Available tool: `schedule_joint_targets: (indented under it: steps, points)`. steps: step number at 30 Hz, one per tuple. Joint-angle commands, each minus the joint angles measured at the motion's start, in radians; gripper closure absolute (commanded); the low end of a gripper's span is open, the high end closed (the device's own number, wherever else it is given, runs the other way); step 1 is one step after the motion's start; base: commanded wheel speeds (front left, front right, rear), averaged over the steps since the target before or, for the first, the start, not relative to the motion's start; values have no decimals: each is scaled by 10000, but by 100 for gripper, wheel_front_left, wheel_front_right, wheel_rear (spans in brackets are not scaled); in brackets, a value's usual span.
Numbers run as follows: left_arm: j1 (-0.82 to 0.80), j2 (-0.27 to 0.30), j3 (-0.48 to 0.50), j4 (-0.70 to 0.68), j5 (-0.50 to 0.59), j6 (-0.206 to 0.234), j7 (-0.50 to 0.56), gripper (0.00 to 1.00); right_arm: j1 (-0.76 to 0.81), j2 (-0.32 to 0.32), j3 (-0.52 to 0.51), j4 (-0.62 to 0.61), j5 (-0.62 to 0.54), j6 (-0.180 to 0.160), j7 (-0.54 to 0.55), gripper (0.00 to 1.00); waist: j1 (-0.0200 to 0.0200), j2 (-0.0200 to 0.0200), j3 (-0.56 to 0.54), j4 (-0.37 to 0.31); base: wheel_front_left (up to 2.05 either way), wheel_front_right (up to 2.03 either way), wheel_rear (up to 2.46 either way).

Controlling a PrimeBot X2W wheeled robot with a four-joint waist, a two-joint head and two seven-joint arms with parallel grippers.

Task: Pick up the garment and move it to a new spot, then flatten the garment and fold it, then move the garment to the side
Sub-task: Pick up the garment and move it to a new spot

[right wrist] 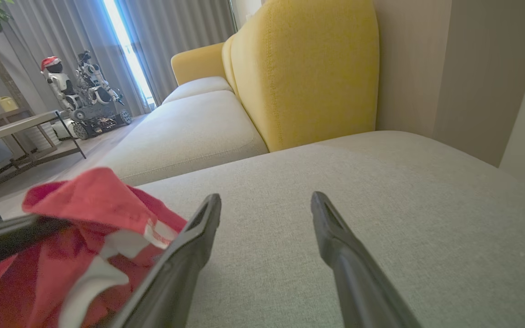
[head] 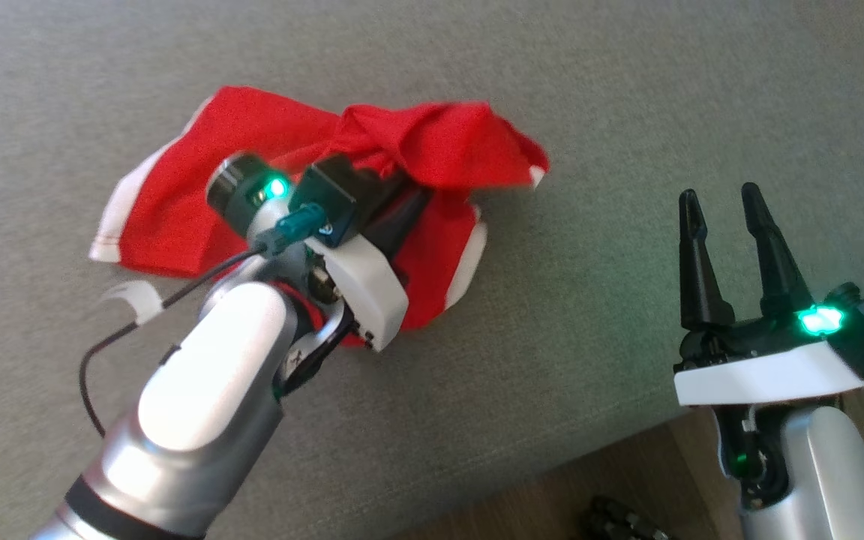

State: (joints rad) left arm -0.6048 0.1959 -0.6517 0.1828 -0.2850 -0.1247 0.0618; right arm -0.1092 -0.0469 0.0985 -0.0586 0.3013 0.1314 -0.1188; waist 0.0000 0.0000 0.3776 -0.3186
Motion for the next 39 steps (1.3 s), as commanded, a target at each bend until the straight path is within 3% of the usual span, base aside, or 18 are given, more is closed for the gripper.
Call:
schedule_joint_targets:
  steps: [1,3,4,5,6,10,18,26,31,35,39]
  points:
    - [-213,263,201,-115,-137,-57,68,100,-210,-34,261,-267,77,-7,-136,0,0,0,283,-257,0,0,0]
    - [-184,363,1,271,-378,-57,146,100,-241,-34,302,-149,159,-7,-235,0,0,0,356,-282,0,0,0]
    - [-151,388,-74,442,-520,-57,192,72,-254,-34,299,-102,180,-7,-282,0,0,0,380,-260,0,0,0]
    - [-134,409,-121,579,-619,-57,200,13,-263,-34,281,-56,187,-7,-324,0,0,0,387,-216,0,0,0]
    - [-131,442,-172,676,-642,-58,159,0,-273,-34,274,-5,184,-7,-347,0,0,0,371,-163,0,0,0]
    - [40,477,-253,793,-679,31,-271,0,-364,-34,251,157,73,-7,-355,0,0,0,136,200,0,0,0]
    - [1188,309,179,402,-907,893,-1676,0,-329,-34,97,202,-291,-7,-24,0,0,0,-715,1284,0,0,0]
    - [2318,369,1543,-108,-1209,2467,-2904,0,-135,-34,-100,-17,-799,-7,526,0,0,0,-1489,2284,0,0,0]
    - [3004,505,2357,-424,-1219,3188,-3159,0,23,-34,-218,-126,-1221,-7,820,0,0,0,-1896,2796,0,0,0]
    - [3489,693,2987,-648,-1124,3495,-3222,0,133,-34,-225,-146,-1552,-7,993,0,0,0,-2162,3073,0,0,0]
    - [4006,831,3514,-1042,-920,3525,-3231,0,254,-34,-176,-93,-1748,-7,1088,0,0,0,-2423,3213,0,0,0]
